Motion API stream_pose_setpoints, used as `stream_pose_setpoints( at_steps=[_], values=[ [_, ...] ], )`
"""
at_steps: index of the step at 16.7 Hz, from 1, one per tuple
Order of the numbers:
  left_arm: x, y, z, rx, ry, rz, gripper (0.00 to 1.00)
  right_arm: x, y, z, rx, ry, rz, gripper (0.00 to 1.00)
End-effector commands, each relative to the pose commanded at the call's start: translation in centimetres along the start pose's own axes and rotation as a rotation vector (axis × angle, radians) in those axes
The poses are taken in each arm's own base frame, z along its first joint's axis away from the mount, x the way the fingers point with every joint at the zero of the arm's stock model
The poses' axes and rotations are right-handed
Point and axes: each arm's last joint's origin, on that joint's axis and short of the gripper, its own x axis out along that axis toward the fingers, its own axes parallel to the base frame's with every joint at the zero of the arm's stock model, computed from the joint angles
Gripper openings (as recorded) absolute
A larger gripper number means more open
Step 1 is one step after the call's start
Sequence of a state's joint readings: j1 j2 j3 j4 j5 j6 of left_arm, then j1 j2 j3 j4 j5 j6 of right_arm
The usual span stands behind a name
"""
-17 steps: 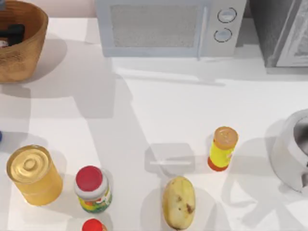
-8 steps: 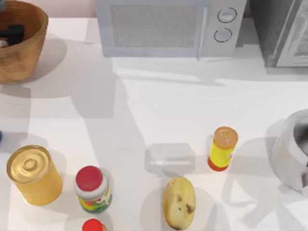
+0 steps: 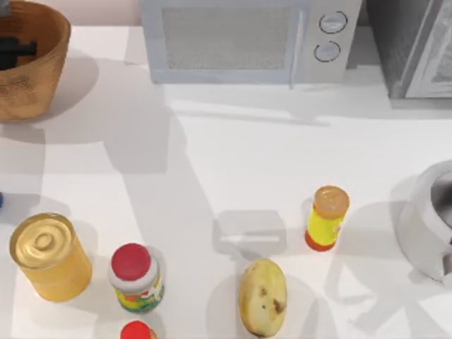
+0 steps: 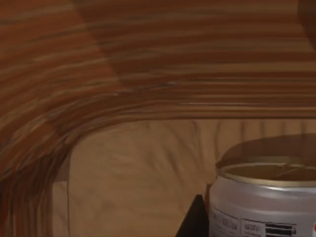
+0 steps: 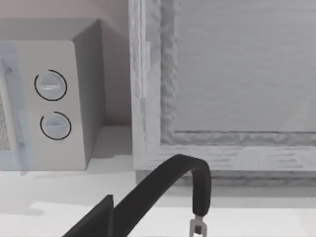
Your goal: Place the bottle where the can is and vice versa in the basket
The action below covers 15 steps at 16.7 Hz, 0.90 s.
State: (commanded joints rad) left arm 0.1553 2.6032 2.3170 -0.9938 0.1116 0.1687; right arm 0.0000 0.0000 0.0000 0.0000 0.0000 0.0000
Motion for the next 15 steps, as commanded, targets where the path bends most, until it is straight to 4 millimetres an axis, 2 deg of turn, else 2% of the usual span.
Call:
stream_pose_setpoints(
  at_steps=[2,3,10,11,15],
  values=[
    [0.0,0.0,0.0,0.000,0.000,0.000,0.02,0.0,0.0,0.0,0.000,0.000,0.000,1.00],
    [0.0,0.0,0.0,0.000,0.000,0.000,0.00,0.0,0.0,0.0,0.000,0.000,0.000,1.00],
    [0.0,0.0,0.0,0.000,0.000,0.000,0.00,0.0,0.0,0.0,0.000,0.000,0.000,1.00],
    [-1.7,0.1,0.5,0.006,-0.039,0.012,0.00,0.0,0.0,0.0,0.000,0.000,0.000,1.00],
    [-1.6,-0.3,-0.3,-0.003,0.004,0.006,0.00,0.0,0.0,0.0,0.000,0.000,0.000,1.00]
  ],
)
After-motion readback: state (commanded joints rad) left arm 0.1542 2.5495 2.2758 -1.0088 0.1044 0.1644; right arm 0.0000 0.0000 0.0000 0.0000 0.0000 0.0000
